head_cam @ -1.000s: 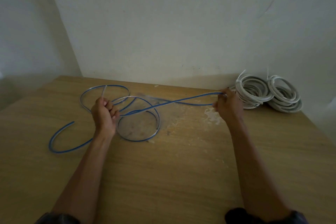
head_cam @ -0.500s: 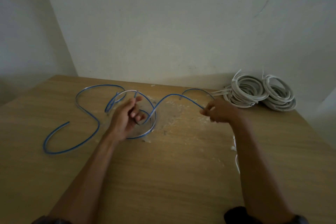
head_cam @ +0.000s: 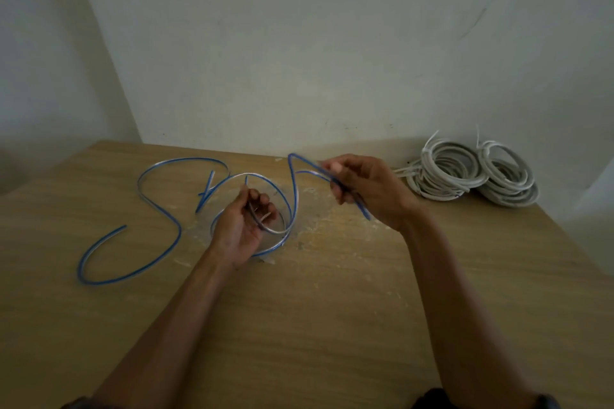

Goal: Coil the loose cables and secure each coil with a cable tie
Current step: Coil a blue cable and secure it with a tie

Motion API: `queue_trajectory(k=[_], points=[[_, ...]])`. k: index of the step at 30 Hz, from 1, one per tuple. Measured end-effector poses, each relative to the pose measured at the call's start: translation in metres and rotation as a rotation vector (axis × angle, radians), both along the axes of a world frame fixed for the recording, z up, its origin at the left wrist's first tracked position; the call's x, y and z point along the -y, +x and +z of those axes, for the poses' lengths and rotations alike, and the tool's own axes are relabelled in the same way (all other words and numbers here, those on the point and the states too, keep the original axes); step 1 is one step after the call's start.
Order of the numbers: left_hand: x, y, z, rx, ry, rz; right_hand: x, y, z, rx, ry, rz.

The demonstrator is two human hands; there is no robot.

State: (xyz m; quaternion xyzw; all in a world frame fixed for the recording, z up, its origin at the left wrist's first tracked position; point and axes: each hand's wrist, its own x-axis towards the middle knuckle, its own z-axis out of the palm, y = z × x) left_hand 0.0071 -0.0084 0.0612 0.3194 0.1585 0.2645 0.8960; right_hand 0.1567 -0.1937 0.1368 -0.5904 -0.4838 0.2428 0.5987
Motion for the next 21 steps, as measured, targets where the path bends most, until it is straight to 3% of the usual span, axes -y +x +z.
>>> queue_trajectory(k=[3, 7, 12, 17, 21], points=[[0.003, -0.002, 0.001, 0.047, -0.08, -0.03, 0.003, -0.003, -0.005, 0.114, -0.239, 0.322], [0.005, -0.004, 0.008, 0.095, -0.144, -0.111, -0.012, -0.004, -0.02, 0.446, -0.593, 0.407], [0.002, -0.007, 0.006, 0.114, -0.115, -0.225, -0.004, 0.015, -0.023, 0.504, -0.754, 0.213], [-0.001, -0.009, 0.008, 0.121, -0.088, -0.259, 0.005, 0.035, -0.031, 0.571, -0.662, -0.193], [0.007, -0.006, 0.009, 0.054, 0.068, -0.188, -0.007, 0.026, -0.036, 0.581, -0.553, -0.349]])
